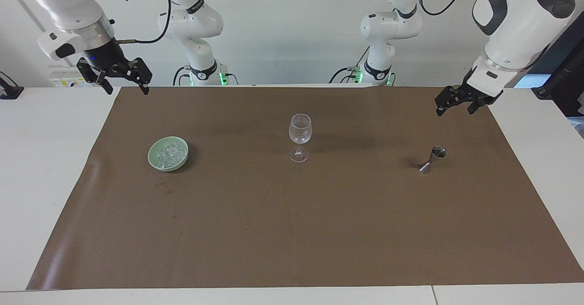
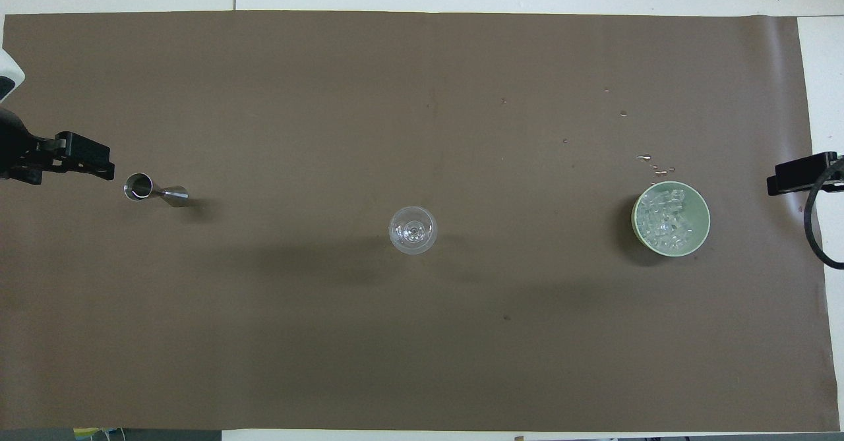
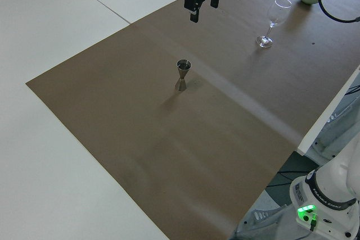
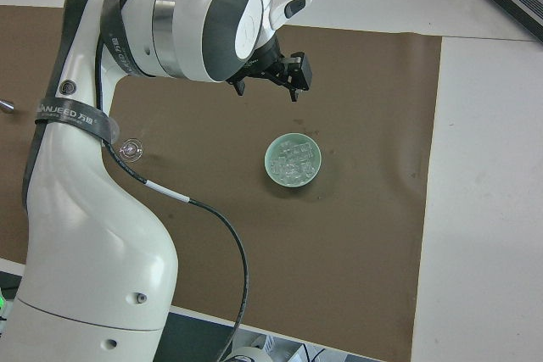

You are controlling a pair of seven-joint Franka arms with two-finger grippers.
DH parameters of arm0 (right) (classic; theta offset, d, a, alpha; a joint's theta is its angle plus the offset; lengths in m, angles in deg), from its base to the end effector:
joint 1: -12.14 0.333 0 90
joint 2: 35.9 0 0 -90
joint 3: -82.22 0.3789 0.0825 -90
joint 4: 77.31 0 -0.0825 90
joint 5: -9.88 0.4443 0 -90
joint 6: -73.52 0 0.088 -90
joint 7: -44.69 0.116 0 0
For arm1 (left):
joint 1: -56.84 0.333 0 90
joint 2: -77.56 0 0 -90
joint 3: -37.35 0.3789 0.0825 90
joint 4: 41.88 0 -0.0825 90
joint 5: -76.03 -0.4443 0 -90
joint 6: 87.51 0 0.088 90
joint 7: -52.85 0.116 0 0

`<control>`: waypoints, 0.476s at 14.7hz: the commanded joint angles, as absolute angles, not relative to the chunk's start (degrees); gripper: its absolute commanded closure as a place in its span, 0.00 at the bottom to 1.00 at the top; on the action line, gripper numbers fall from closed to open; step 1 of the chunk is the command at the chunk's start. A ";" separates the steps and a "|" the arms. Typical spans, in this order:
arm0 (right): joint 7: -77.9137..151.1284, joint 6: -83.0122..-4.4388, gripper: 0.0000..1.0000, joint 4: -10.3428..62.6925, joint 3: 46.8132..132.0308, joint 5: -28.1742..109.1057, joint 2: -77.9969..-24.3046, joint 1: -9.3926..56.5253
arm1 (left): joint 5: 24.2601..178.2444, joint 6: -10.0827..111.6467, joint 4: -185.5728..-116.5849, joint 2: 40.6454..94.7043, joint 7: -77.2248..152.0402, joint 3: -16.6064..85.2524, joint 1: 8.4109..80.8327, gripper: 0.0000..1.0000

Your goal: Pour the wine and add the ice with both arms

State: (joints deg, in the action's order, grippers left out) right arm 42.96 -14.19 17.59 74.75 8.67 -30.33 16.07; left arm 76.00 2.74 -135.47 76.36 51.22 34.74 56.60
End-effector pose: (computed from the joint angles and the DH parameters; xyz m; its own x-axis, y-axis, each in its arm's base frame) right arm 0.5721 -0.0420 0.6869 0.9991 -0.0314 -0.0293 -0.0312 -0.9995 0.0076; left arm 0.6178 -0.0304 0.6326 0.9966 -0.0212 -0.0791 -0.0214 -0.9998 -0.0018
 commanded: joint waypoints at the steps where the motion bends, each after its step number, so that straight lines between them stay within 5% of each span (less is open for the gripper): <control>1: 42.94 -13.23 0.00 17.08 75.10 8.82 -30.19 15.83 | 76.55 3.63 -136.27 76.77 51.53 34.89 56.84 0.00; 7: 43.02 -13.31 0.00 17.17 75.10 9.08 -30.10 15.66 | 76.55 3.28 -136.19 76.77 51.53 34.98 56.93 0.00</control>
